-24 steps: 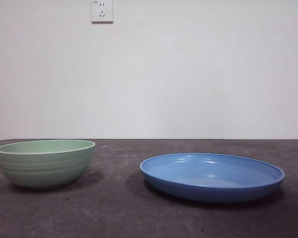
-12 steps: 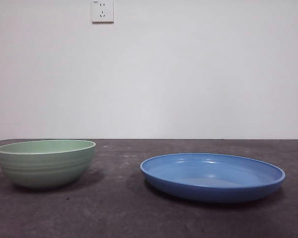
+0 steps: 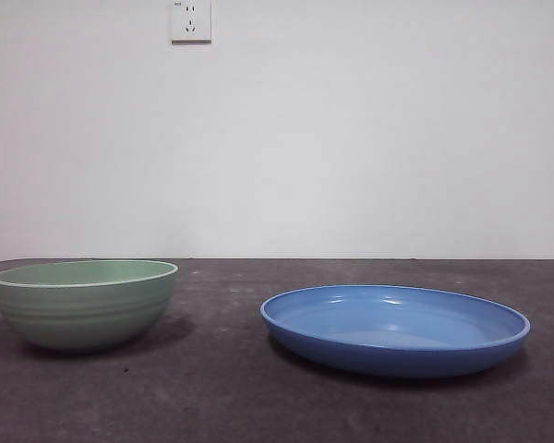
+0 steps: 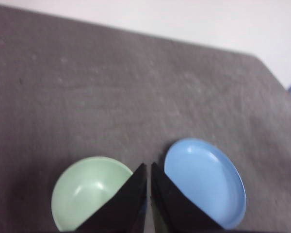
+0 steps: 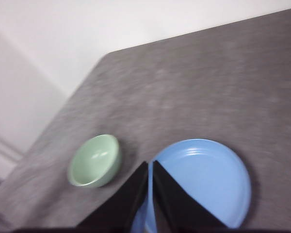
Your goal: Place the green bowl on the blue plate
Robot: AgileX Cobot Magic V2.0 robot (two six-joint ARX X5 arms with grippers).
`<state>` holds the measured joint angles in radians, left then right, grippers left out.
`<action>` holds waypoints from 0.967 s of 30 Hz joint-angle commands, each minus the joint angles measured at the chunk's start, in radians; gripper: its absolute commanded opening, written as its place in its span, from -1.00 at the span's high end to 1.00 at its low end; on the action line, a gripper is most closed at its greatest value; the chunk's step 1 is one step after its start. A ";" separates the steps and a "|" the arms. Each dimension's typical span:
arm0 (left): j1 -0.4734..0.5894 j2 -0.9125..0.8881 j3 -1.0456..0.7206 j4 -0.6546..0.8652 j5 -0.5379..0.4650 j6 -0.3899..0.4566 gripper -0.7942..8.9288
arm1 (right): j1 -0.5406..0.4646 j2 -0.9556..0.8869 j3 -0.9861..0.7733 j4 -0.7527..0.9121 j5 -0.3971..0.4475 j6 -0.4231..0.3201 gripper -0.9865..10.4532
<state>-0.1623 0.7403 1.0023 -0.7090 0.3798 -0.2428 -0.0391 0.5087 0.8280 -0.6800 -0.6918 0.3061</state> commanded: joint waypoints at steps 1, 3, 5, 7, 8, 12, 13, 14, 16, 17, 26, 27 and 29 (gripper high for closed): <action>-0.011 0.034 0.082 -0.065 0.027 0.068 0.81 | 0.014 0.032 0.047 0.005 -0.022 -0.033 0.81; -0.021 0.057 0.121 -0.112 0.043 0.080 0.81 | 0.032 0.059 0.071 0.005 -0.023 -0.037 0.81; -0.031 0.073 0.144 -0.145 0.069 0.082 0.81 | 0.050 0.085 0.087 0.004 -0.025 -0.052 0.81; -0.044 0.089 0.159 -0.168 0.108 0.085 0.81 | 0.069 0.118 0.104 -0.006 -0.043 -0.061 0.81; -0.050 0.091 0.159 -0.169 0.125 0.085 0.81 | 0.077 0.132 0.109 -0.010 -0.055 -0.061 0.81; -0.074 0.104 0.159 -0.169 0.137 0.086 0.81 | 0.113 0.191 0.124 -0.037 -0.106 -0.107 0.81; -0.077 0.105 0.159 -0.169 0.137 0.089 0.81 | 0.121 0.201 0.124 -0.040 -0.114 -0.116 0.81; -0.079 0.109 0.159 -0.168 0.137 0.098 0.81 | 0.127 0.211 0.124 -0.045 -0.121 -0.126 0.81; -0.081 0.113 0.159 -0.168 0.137 0.112 0.80 | 0.140 0.229 0.124 -0.049 -0.119 -0.154 0.81; -0.081 0.116 0.159 -0.168 0.137 0.112 0.80 | 0.142 0.233 0.124 -0.049 -0.119 -0.169 0.81; -0.081 0.133 0.159 -0.227 0.137 0.183 0.78 | 0.142 0.241 0.124 -0.056 -0.119 -0.194 0.81; -0.081 0.137 0.159 -0.229 0.137 0.188 0.78 | 0.142 0.241 0.124 -0.058 -0.119 -0.194 0.81; -0.081 0.145 0.159 -0.235 0.137 0.190 0.76 | 0.142 0.241 0.124 -0.059 -0.119 -0.195 0.81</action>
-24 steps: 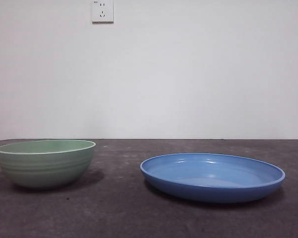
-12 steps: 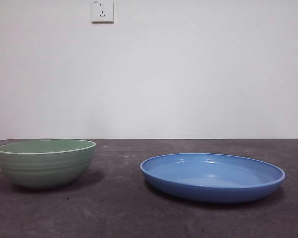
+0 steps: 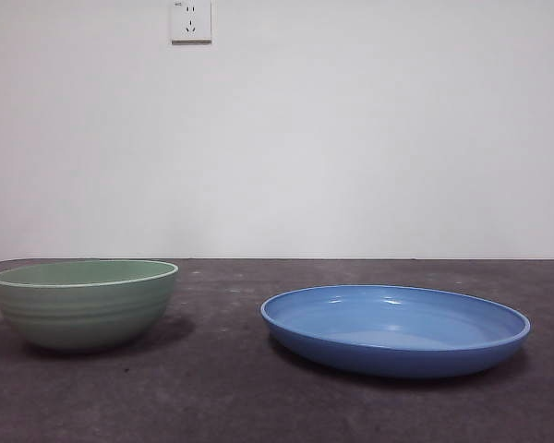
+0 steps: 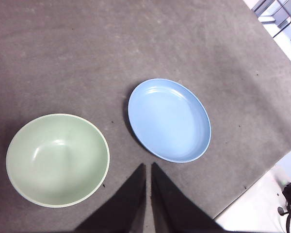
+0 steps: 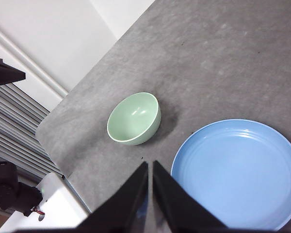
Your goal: Place the green bowl on the blue plate
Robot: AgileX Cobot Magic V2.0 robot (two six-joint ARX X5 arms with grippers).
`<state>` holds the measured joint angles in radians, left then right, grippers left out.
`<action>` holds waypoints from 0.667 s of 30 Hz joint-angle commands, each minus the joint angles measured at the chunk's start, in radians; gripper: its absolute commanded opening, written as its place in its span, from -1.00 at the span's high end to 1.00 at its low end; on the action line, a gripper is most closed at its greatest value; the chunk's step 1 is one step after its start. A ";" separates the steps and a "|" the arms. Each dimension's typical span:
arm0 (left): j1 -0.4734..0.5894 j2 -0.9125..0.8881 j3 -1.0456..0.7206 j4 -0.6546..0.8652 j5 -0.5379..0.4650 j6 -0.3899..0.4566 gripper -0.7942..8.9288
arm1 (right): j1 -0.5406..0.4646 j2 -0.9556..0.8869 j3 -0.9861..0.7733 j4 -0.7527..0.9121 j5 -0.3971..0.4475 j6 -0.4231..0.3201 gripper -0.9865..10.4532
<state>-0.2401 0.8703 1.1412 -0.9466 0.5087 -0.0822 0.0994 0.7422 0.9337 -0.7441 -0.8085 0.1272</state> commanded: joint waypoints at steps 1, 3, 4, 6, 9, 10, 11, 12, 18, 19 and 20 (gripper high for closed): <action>-0.003 0.019 0.020 -0.003 0.008 0.030 0.72 | 0.004 0.008 0.018 0.005 -0.002 -0.017 0.80; -0.003 0.029 0.020 -0.006 0.008 0.030 0.54 | 0.004 0.008 0.018 0.005 -0.003 -0.037 0.68; -0.003 0.034 0.020 -0.006 0.008 0.029 0.41 | 0.004 0.008 0.018 0.005 -0.002 -0.041 0.55; -0.003 0.043 0.020 -0.011 0.008 0.029 0.14 | 0.004 0.008 0.018 0.005 -0.003 -0.041 0.26; -0.003 0.054 0.020 -0.011 0.008 0.029 -0.18 | 0.004 0.008 0.018 -0.001 -0.002 -0.041 -0.09; -0.003 0.059 0.020 -0.011 0.008 0.029 -0.26 | 0.004 0.008 0.018 -0.004 -0.002 -0.040 -0.17; -0.003 0.061 0.020 -0.012 0.008 0.028 -0.30 | 0.004 0.008 0.018 -0.006 -0.002 -0.040 -0.21; -0.003 0.065 0.020 -0.011 0.008 0.028 -0.33 | 0.004 0.008 0.018 -0.009 -0.002 -0.038 -0.24; -0.003 0.091 0.020 -0.011 0.006 0.030 -0.34 | 0.004 0.008 0.018 -0.027 -0.003 -0.038 -0.26; -0.003 0.097 0.020 -0.011 0.003 0.030 -0.34 | 0.004 0.008 0.018 -0.028 -0.003 -0.038 -0.26; -0.003 0.104 0.020 -0.011 -0.005 0.029 -0.33 | 0.004 0.008 0.018 -0.029 -0.003 -0.038 -0.26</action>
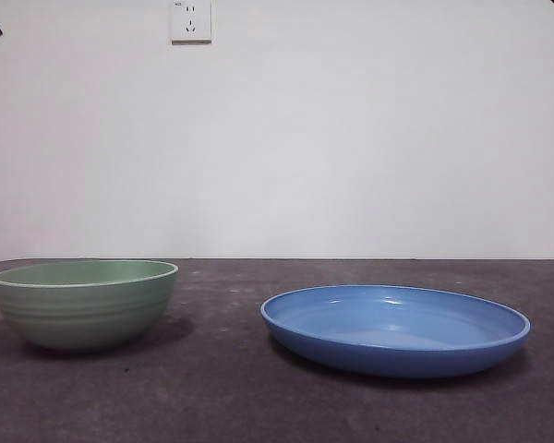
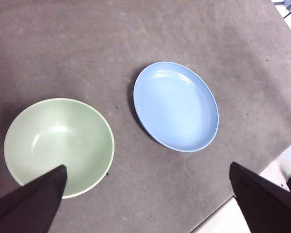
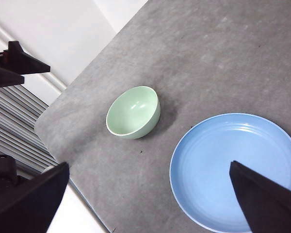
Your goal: Place the green bowl on the blue plate
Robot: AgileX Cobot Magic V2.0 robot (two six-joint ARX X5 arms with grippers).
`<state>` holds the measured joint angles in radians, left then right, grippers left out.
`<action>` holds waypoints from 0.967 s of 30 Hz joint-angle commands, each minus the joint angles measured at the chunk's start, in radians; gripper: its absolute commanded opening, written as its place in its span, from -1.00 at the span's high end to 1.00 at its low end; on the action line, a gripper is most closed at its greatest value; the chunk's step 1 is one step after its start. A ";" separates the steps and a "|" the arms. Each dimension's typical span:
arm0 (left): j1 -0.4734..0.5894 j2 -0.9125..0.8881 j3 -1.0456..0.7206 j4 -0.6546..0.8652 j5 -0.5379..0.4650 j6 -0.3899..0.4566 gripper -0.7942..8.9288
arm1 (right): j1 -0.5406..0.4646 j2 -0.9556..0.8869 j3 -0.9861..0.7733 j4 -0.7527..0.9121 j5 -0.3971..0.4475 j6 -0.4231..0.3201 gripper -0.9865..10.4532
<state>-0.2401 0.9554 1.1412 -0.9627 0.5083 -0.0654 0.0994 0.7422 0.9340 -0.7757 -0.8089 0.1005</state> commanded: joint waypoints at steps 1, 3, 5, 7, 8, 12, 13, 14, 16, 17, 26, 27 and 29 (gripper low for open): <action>-0.003 0.026 0.020 0.005 -0.019 0.013 -0.33 | 0.004 0.008 0.018 0.003 -0.003 -0.011 -0.26; -0.003 0.042 0.020 0.005 -0.069 0.013 -0.33 | 0.004 0.008 0.018 0.003 -0.003 -0.011 -0.26; -0.002 0.061 0.020 0.005 -0.131 0.013 -0.33 | 0.004 0.008 0.018 0.002 -0.003 -0.011 -0.26; -0.002 0.085 0.020 0.005 -0.194 0.013 -0.33 | 0.004 0.008 0.018 0.001 -0.003 -0.011 -0.26; -0.002 0.099 0.020 0.005 -0.223 0.013 -0.33 | 0.004 0.008 0.018 -0.002 -0.003 -0.011 -0.26; -0.002 0.161 0.020 0.005 -0.281 0.013 -0.32 | 0.004 0.008 0.018 -0.015 -0.003 -0.011 -0.26; -0.002 0.180 0.020 0.006 -0.283 0.013 -0.32 | 0.004 0.008 0.018 -0.015 -0.003 -0.011 -0.26; -0.002 0.202 0.020 0.008 -0.284 0.014 -0.32 | 0.004 0.008 0.018 -0.015 -0.003 -0.011 -0.26; -0.002 0.243 0.020 0.012 -0.284 0.018 -0.32 | 0.004 0.008 0.018 -0.015 -0.003 -0.011 -0.26; -0.002 0.265 0.020 0.013 -0.285 0.026 -0.32 | 0.004 0.008 0.018 -0.015 -0.003 -0.011 -0.26; -0.002 0.465 0.020 0.063 -0.397 0.051 -0.32 | 0.004 0.008 0.018 -0.015 -0.003 -0.011 -0.26; -0.002 0.485 0.020 0.069 -0.397 0.051 -0.32 | 0.004 0.008 0.018 -0.015 -0.003 -0.011 -0.26; -0.002 0.521 0.020 0.080 -0.397 0.051 -0.32 | 0.004 0.008 0.018 -0.015 -0.003 -0.011 -0.26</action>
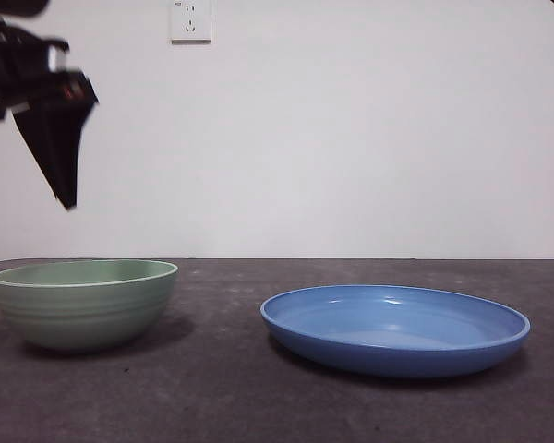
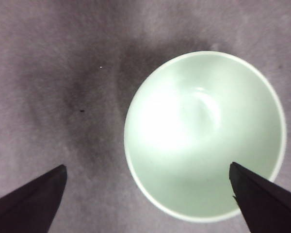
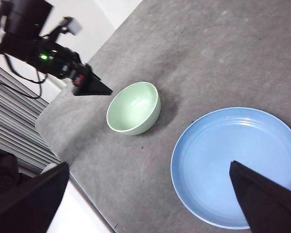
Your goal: Place the green bowl on the blue plate
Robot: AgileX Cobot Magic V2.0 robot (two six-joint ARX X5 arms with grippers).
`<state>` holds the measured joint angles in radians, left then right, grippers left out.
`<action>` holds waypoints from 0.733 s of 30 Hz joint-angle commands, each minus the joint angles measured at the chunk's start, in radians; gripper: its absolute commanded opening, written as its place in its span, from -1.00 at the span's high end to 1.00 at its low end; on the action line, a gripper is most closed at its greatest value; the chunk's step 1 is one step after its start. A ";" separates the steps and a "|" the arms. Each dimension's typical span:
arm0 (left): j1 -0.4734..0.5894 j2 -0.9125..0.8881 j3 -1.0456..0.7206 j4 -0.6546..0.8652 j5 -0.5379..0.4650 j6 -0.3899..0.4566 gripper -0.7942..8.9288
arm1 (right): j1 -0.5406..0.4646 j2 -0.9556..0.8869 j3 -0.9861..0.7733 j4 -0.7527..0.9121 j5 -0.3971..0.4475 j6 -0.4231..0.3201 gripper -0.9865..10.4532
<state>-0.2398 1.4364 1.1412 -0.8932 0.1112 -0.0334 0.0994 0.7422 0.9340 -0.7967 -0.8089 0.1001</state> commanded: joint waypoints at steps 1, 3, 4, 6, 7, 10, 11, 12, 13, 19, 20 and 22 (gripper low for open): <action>-0.003 0.057 0.020 0.016 0.000 0.019 -0.32 | 0.004 0.008 0.018 0.006 -0.003 -0.011 -0.26; -0.003 0.088 0.020 0.026 0.000 0.019 -0.32 | 0.004 0.008 0.018 0.006 -0.003 -0.011 -0.26; -0.003 0.101 0.020 0.031 0.000 0.019 -0.32 | 0.004 0.008 0.018 0.006 -0.003 -0.011 -0.26; -0.003 0.132 0.020 0.047 0.000 0.019 -0.32 | 0.004 0.008 0.018 0.006 -0.003 -0.011 -0.26; -0.003 0.145 0.020 0.054 0.000 0.019 -0.31 | 0.004 0.008 0.018 0.006 -0.003 -0.011 -0.26; -0.003 0.182 0.020 0.072 0.000 0.018 -0.29 | 0.004 0.008 0.018 0.006 -0.003 -0.011 -0.26; -0.003 0.193 0.020 0.076 0.000 0.019 -0.23 | 0.004 0.008 0.018 0.006 -0.003 -0.011 -0.26; -0.003 0.204 0.020 0.080 0.001 0.018 -0.15 | 0.004 0.008 0.018 0.006 -0.003 -0.011 -0.26; -0.003 0.212 0.020 0.084 0.001 0.019 -0.07 | 0.004 0.008 0.018 0.006 -0.003 -0.011 -0.26; -0.003 0.232 0.020 0.116 0.000 0.018 0.30 | 0.004 0.008 0.018 0.006 -0.003 -0.011 -0.26; -0.003 0.232 0.020 0.117 0.001 0.018 0.37 | 0.004 0.008 0.018 0.006 -0.003 -0.011 -0.26; -0.003 0.232 0.020 0.114 0.001 0.019 0.55 | 0.004 0.008 0.018 0.006 -0.003 -0.011 -0.26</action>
<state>-0.2398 1.6508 1.1412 -0.7822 0.1108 -0.0235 0.0994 0.7422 0.9340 -0.7967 -0.8089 0.1001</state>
